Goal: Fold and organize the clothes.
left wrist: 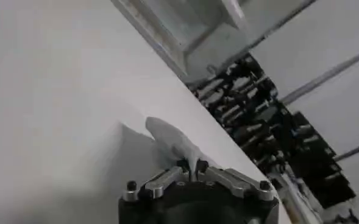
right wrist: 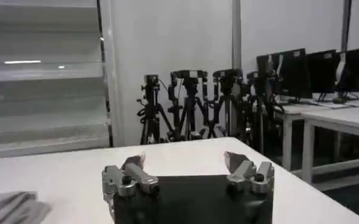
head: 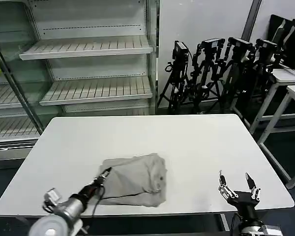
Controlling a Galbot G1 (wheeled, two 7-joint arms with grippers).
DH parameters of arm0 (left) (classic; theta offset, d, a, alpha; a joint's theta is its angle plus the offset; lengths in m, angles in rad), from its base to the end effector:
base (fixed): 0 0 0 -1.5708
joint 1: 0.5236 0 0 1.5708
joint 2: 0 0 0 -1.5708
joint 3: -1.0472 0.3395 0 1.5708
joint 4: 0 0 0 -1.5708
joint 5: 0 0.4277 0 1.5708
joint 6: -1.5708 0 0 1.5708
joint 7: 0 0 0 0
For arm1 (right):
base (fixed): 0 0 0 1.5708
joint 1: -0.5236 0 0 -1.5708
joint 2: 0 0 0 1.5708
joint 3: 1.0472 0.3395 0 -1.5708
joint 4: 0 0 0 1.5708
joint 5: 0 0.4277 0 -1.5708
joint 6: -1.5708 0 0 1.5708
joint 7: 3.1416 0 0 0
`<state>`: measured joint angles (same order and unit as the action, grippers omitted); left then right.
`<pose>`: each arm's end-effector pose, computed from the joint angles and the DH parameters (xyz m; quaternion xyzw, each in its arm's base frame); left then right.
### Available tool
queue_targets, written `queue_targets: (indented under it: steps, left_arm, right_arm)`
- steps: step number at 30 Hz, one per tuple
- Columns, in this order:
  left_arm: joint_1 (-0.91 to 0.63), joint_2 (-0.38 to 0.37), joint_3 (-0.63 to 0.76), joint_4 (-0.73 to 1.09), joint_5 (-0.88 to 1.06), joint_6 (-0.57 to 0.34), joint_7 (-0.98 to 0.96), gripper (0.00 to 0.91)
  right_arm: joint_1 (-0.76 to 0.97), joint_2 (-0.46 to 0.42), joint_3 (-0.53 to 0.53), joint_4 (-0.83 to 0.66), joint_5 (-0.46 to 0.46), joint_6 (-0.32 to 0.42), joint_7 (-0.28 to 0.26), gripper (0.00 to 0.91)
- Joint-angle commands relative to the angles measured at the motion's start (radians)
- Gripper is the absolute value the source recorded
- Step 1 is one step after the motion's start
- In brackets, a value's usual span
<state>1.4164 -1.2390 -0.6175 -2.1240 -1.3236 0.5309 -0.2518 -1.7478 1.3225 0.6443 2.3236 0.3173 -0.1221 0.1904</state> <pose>0.3027 0.0696 -0.2216 -0.0960 -0.8803 0.4055 0.2269 0.2134 -0.0480 -0.2276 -0.0514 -0.9978 -0.0200 0.0360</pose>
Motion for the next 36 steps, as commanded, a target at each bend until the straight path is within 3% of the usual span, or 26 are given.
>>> queue_targets:
  steps: [1, 6, 10, 14, 17, 20, 26, 32, 36]
  left_arm:
    - [0.034, 0.301, -0.435, 0.095, -0.152, 0.048, 0.049, 0.04]
    - [0.001, 0.4, -0.484, 0.076, -0.13, 0.048, 0.053, 0.04]
    - [-0.026, 0.37, -0.357, -0.098, 0.005, 0.046, 0.033, 0.04]
    - [-0.112, 0.286, -0.014, -0.179, 0.23, 0.022, 0.007, 0.04]
    - [-0.215, 0.157, 0.274, -0.11, 0.448, 0.016, -0.011, 0.04]
    - [-0.291, 0.055, 0.445, -0.031, 0.523, 0.02, -0.039, 0.04]
    - [-0.448, -0.156, 0.606, 0.147, 0.589, 0.026, -0.069, 0.04]
    - [-0.531, -0.304, 0.676, 0.303, 0.616, 0.019, -0.083, 0.04]
    - [-0.568, -0.354, 0.697, 0.394, 0.679, 0.004, -0.071, 0.04]
  right_arm:
    - [0.038, -0.008, -0.015, -0.019, 0.01, 0.001, -0.001, 0.907]
    - [0.053, -0.013, -0.027, -0.028, 0.013, 0.003, -0.002, 0.907]
    - [0.04, -0.01, -0.037, -0.015, 0.001, 0.015, -0.005, 0.907]
    - [0.05, -0.003, -0.058, -0.011, -0.024, 0.013, -0.005, 0.907]
    - [0.052, 0.002, -0.085, -0.016, -0.055, 0.014, -0.006, 0.907]
    - [0.048, 0.003, -0.105, -0.021, -0.084, 0.023, -0.009, 0.907]
    - [0.05, 0.001, -0.103, -0.031, -0.088, 0.03, -0.011, 0.907]
    - [0.059, -0.004, -0.101, -0.054, -0.08, 0.036, -0.012, 0.907]
    - [0.076, -0.01, -0.102, -0.065, -0.07, 0.033, -0.012, 0.907]
